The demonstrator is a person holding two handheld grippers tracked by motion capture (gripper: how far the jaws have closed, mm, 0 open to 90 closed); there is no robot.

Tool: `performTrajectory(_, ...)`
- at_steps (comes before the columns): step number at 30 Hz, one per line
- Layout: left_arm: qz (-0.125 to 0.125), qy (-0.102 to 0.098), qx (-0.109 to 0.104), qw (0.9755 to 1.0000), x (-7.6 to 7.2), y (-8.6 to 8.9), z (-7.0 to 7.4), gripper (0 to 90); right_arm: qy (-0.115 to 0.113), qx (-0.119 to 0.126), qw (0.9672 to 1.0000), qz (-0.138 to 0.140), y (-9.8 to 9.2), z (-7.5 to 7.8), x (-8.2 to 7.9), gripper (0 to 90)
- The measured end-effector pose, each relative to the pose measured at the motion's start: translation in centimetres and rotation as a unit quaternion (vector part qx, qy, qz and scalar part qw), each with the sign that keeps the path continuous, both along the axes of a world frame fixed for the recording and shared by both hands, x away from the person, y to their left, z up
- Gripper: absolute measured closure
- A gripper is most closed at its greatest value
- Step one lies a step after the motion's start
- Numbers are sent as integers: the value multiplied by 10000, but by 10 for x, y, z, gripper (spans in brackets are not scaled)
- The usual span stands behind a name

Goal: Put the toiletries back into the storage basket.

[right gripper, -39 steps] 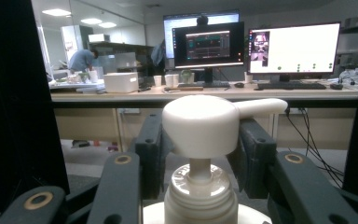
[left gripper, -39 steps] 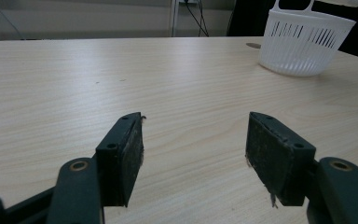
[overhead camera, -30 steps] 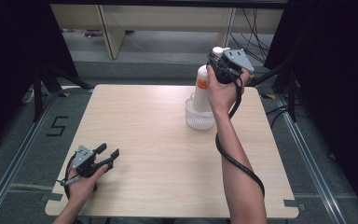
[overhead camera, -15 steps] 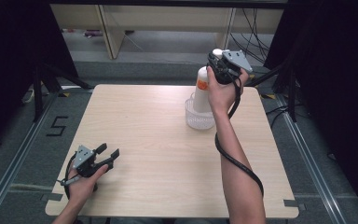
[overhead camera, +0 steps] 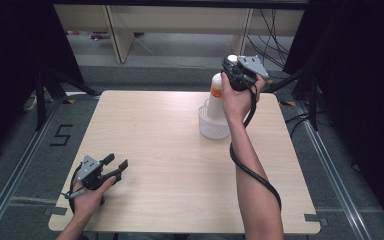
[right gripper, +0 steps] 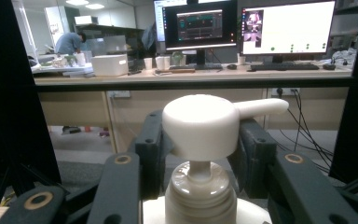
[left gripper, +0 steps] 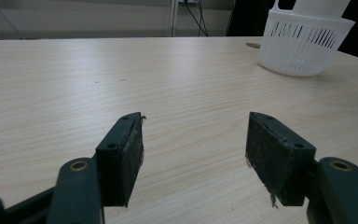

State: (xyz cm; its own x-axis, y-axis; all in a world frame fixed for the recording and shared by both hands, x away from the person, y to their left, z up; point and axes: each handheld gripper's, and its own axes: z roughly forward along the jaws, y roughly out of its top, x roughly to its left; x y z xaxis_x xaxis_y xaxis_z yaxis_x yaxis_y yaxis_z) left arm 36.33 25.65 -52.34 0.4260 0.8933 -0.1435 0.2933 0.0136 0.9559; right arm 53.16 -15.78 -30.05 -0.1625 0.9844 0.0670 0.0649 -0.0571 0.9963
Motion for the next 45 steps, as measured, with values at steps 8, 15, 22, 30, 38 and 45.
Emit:
performTrajectory(8, 1, 4, -6, 10000, 0, 0, 0, 359, 49, -41, 10000, -3, 1, -6, 2, 599)
performTrajectory(15, -2, 4, -13, 10000, 0, 0, 0, 359, 111, -8, 9999, 15, 2, -8, 3, 599)
performTrajectory(22, -6, 1, -2, 10000, 0, 0, 0, 359, 163, -56, 9998, 47, 2, -13, 4, 599)
performTrajectory(30, -7, 4, -7, 10000, 0, 0, 0, 359, 250, -66, 9997, 49, 4, -20, 5, 599)
performTrajectory(38, -8, 5, -12, 10000, 0, 0, 0, 359, 345, -77, 9993, 77, 5, -26, 6, 599)
performTrajectory(45, -10, 7, -11, 10000, 0, 0, 0, 358, 404, -53, 9991, 76, 4, -32, 7, 599)
